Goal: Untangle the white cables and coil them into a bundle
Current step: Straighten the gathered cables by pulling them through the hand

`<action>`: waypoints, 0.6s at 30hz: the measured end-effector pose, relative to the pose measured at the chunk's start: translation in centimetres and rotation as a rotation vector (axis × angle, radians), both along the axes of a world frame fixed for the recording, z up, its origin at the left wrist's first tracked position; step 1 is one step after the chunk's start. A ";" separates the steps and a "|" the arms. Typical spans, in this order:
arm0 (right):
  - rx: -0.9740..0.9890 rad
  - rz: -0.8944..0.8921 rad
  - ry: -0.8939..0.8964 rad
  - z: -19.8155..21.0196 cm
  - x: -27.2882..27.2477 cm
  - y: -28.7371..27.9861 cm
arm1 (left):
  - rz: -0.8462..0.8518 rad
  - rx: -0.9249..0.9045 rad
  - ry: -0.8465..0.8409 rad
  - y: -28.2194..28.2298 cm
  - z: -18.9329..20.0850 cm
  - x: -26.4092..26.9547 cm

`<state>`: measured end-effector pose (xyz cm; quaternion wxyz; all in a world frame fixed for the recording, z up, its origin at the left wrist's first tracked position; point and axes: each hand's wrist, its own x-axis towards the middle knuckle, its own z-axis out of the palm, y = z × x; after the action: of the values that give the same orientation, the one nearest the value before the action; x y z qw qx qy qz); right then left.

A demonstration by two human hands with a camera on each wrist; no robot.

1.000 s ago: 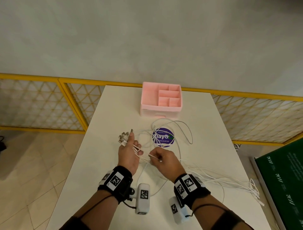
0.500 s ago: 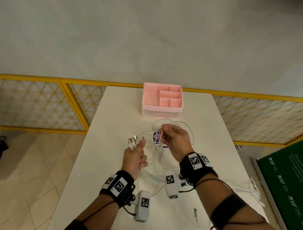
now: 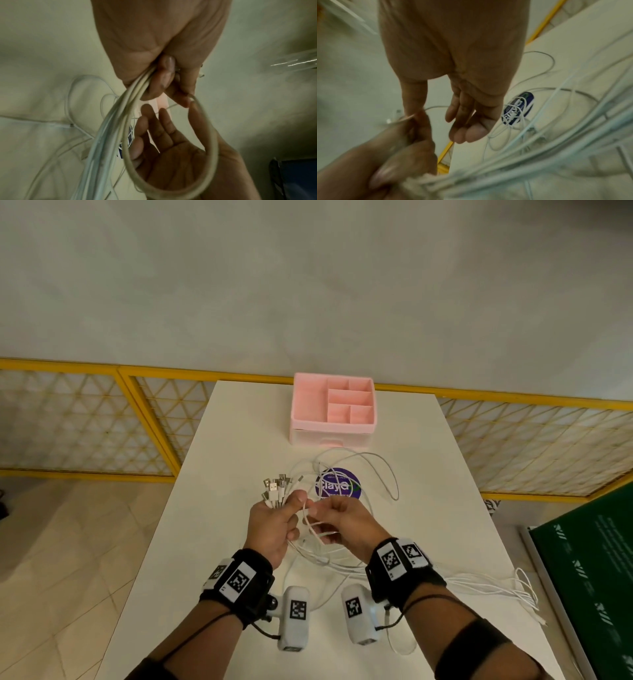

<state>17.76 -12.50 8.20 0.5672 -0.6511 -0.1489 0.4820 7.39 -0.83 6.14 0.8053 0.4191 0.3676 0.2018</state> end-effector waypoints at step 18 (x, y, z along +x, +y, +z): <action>0.420 -0.438 -0.049 9.6 8.0 6.1 | -0.081 0.100 0.294 -1.8 -3.9 -2.6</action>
<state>25.73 -6.43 17.78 0.7760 -0.5477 -0.1149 0.2908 4.79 -2.63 2.25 0.7286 0.4979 0.4537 0.1239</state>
